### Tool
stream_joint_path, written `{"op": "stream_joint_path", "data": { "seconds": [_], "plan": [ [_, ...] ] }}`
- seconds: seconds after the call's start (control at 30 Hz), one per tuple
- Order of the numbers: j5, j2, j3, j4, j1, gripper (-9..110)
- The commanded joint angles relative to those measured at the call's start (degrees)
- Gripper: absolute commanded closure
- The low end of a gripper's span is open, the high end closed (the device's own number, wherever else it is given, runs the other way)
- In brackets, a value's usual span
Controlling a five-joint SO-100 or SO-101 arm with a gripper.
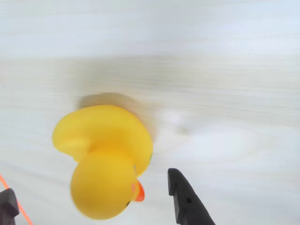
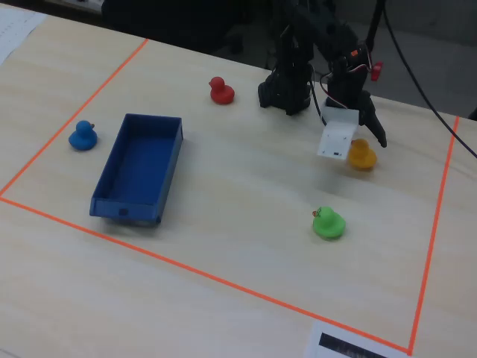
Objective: Grasp yellow duck and put it into box.
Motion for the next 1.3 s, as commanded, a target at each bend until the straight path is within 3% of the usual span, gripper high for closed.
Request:
{"op": "stream_joint_path", "data": {
  "seconds": [0.0, 0.17, 0.33, 0.6, 0.77, 0.87, 1.07, 1.27],
  "plan": [
    [0.44, 0.26, 0.35, -2.29, 0.35, 61],
    [1.58, -0.35, 2.64, -5.1, 0.09, 75],
    [2.9, -0.35, 2.99, -5.54, 0.09, 100],
    [0.7, 5.8, -0.09, 4.83, 3.43, 101],
    [-13.27, 15.03, -16.08, 22.32, 28.74, 101],
    [-24.52, 16.44, -27.86, 23.64, 49.31, 101],
    [-38.32, 13.27, -31.9, 5.01, 77.78, 101],
    [-45.44, 8.0, -21.09, -13.62, 90.62, 101]
  ]
}}
